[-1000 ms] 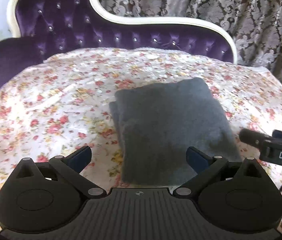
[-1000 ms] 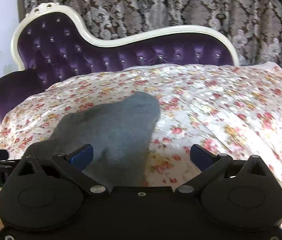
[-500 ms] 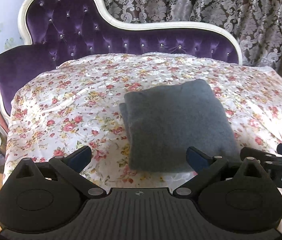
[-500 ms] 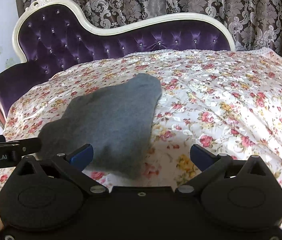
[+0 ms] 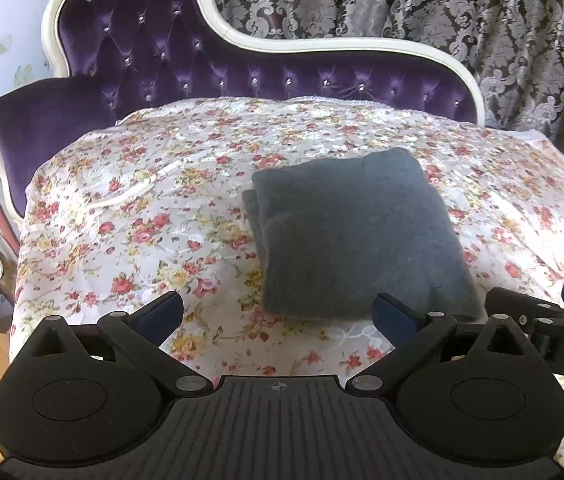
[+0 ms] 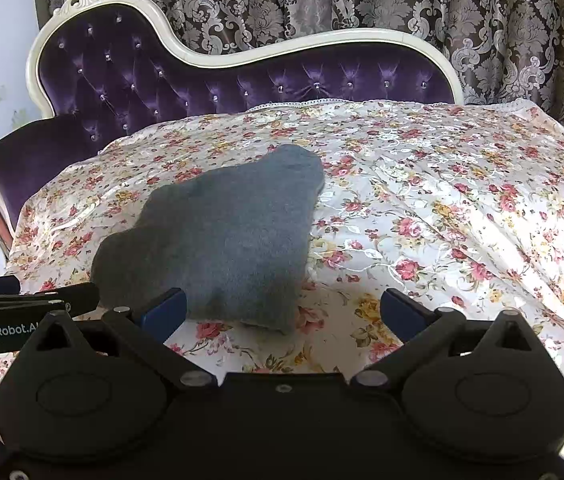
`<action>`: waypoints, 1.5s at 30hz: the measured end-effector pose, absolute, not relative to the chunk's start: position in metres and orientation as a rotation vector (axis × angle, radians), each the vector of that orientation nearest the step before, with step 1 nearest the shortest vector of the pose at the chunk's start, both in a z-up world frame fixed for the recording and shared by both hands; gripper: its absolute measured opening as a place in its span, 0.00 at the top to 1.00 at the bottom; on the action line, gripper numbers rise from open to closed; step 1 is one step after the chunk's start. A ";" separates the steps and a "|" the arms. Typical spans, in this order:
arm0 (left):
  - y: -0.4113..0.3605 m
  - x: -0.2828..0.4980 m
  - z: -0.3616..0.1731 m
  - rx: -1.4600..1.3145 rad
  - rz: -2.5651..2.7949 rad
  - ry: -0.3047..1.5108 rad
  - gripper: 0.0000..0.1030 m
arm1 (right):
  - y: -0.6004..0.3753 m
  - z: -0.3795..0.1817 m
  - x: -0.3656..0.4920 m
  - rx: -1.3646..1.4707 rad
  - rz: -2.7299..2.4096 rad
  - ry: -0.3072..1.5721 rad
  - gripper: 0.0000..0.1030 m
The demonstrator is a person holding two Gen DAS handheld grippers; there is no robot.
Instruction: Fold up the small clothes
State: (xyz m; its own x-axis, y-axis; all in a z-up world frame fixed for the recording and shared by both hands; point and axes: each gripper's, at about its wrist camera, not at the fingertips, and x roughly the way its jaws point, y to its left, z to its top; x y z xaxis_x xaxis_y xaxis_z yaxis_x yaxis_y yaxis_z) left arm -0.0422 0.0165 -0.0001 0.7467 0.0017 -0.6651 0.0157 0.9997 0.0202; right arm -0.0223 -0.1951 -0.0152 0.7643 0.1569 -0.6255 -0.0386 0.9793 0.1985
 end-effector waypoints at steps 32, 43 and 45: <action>0.016 -0.041 -0.008 0.034 -0.014 0.774 0.01 | -0.193 -0.020 -0.021 0.196 0.088 0.727 0.00; 0.021 -0.039 -0.009 0.033 -0.005 0.771 0.01 | -0.190 -0.021 -0.019 0.189 0.089 0.732 0.00; 0.022 -0.038 -0.009 0.033 -0.003 0.772 0.01 | -0.190 -0.021 -0.019 0.188 0.088 0.732 0.00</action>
State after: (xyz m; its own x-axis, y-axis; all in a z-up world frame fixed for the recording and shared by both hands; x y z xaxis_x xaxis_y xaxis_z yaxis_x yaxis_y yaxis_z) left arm -0.0382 0.0218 -0.0088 0.7166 0.0091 -0.6974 0.0152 0.9995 0.0288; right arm -0.0192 -0.1900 -0.0210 0.7411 0.1449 -0.6556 -0.0137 0.9795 0.2009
